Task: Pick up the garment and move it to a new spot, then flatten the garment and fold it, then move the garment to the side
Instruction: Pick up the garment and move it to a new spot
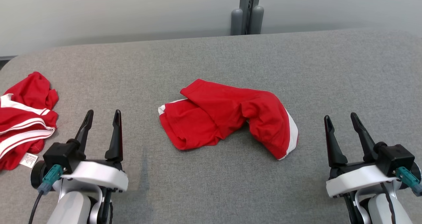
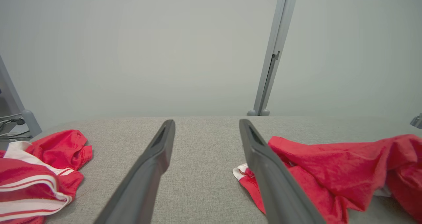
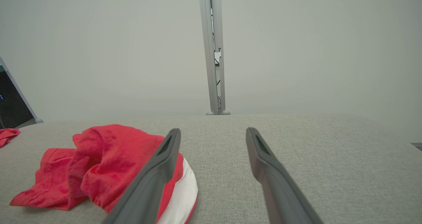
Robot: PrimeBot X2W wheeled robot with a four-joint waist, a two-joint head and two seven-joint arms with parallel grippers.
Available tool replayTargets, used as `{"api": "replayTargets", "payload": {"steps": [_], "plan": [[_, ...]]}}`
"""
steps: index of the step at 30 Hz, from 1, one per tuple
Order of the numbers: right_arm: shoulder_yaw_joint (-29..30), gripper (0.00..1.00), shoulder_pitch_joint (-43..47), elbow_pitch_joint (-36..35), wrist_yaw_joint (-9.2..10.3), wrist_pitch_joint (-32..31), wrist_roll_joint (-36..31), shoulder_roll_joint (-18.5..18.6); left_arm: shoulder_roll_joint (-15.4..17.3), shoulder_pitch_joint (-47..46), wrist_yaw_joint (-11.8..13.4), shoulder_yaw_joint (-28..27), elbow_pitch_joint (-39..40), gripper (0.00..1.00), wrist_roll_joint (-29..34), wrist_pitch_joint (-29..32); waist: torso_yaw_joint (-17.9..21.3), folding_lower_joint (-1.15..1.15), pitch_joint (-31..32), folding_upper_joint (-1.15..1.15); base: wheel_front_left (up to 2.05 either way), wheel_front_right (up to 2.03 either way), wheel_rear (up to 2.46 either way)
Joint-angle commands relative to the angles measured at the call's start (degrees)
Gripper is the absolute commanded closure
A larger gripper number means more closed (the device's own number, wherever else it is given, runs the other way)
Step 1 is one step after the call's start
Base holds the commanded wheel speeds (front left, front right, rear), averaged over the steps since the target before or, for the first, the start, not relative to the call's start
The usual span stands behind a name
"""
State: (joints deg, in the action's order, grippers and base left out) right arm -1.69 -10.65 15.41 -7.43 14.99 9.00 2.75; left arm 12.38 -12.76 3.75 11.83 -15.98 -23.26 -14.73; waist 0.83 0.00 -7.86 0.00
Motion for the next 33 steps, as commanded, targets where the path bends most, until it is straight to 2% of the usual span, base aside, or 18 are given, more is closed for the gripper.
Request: {"api": "replayTargets", "payload": {"steps": [1, 19, 33], "plan": [[0.1, 0.0, 0.9, 0.1, -0.11, 0.1, -0.5, 0.3, 0.5, 1.2, -0.1, -0.4, 0.3, 0.0, 0.1, -0.3, 0.0, 0.0, 0.6, 0.0, 0.0, 0.0, 0.0], [0.9, 0.0, 6.7, -1.9, -0.11, -2.2, -0.5, 0.3, 1.6, 8.9, 0.3, 0.1, 2.0, 0.0, -0.2, -0.1, 0.3, 0.0, 5.9, 0.0, 0.0, 0.0, 0.0], [0.7, 0.0, 8.4, -3.9, -0.11, -3.6, 0.0, 0.3, 2.3, 9.7, 1.0, 0.4, 2.4, 0.0, -0.7, 0.6, 0.3, 0.0, 6.2, 0.0, 0.0, 0.0, 0.0]]}}
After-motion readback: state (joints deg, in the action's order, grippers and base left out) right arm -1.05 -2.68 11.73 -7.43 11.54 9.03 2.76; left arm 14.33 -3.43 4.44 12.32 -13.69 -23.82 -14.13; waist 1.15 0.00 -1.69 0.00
